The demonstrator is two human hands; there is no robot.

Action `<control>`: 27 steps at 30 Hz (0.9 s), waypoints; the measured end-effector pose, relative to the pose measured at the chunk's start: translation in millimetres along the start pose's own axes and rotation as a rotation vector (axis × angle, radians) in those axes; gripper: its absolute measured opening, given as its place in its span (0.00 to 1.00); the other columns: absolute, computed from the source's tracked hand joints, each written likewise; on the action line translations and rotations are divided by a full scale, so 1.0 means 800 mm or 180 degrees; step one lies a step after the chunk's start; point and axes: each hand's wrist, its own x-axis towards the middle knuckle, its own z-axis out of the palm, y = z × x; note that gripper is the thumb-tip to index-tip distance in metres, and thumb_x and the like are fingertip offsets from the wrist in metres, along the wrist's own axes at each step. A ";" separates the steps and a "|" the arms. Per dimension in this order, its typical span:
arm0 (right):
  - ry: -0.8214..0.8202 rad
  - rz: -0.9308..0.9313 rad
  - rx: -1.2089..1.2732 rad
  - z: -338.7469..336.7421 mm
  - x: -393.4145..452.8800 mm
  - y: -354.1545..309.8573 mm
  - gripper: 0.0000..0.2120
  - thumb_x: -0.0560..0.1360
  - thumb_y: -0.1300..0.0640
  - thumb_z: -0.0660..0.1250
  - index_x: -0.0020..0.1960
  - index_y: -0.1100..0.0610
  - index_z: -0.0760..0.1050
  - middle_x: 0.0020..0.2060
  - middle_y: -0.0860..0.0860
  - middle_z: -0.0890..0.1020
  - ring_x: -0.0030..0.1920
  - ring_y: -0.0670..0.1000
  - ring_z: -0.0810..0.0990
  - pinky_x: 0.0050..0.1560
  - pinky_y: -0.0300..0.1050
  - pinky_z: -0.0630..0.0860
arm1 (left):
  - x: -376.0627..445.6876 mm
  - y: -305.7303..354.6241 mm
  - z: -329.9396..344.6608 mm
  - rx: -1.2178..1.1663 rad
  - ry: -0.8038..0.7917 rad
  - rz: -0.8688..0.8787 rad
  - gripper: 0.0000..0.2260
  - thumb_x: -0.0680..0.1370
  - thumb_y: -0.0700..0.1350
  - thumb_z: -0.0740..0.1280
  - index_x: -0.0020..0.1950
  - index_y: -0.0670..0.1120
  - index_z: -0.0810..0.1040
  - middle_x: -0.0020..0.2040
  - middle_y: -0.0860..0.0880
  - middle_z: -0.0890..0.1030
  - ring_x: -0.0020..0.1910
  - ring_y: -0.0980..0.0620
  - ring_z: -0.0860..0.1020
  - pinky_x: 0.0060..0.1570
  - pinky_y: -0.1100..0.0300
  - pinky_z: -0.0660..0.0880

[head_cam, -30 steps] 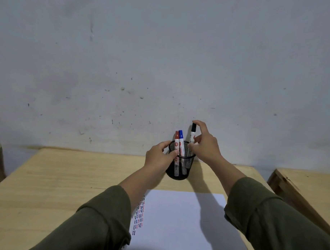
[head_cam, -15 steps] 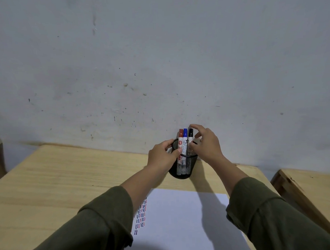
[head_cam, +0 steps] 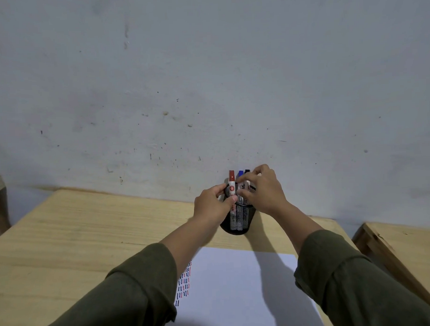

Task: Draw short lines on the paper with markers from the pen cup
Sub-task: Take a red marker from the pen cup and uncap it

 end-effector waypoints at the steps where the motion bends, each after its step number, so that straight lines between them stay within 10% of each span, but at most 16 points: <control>1: -0.0015 -0.0017 -0.0021 0.000 -0.002 0.000 0.17 0.72 0.51 0.70 0.60 0.48 0.76 0.57 0.54 0.69 0.61 0.54 0.67 0.59 0.50 0.69 | 0.000 0.000 0.000 0.0001 0.0008 -0.0006 0.23 0.74 0.48 0.69 0.69 0.49 0.72 0.65 0.48 0.77 0.65 0.51 0.74 0.53 0.67 0.65; 14: -0.0165 -0.0055 -0.0090 -0.005 0.012 -0.001 0.23 0.74 0.51 0.68 0.68 0.46 0.69 0.59 0.56 0.69 0.62 0.56 0.67 0.61 0.51 0.69 | 0.004 -0.002 0.002 0.0017 0.0010 -0.0039 0.23 0.74 0.47 0.70 0.69 0.48 0.72 0.65 0.48 0.77 0.65 0.51 0.74 0.53 0.67 0.65; 27: 0.0250 0.0196 0.1546 -0.019 -0.022 -0.019 0.20 0.71 0.61 0.70 0.59 0.51 0.66 0.38 0.52 0.80 0.40 0.49 0.79 0.38 0.38 0.72 | 0.003 -0.012 -0.002 -0.0142 0.0152 -0.0012 0.23 0.73 0.52 0.70 0.66 0.47 0.74 0.64 0.49 0.78 0.65 0.53 0.74 0.56 0.66 0.65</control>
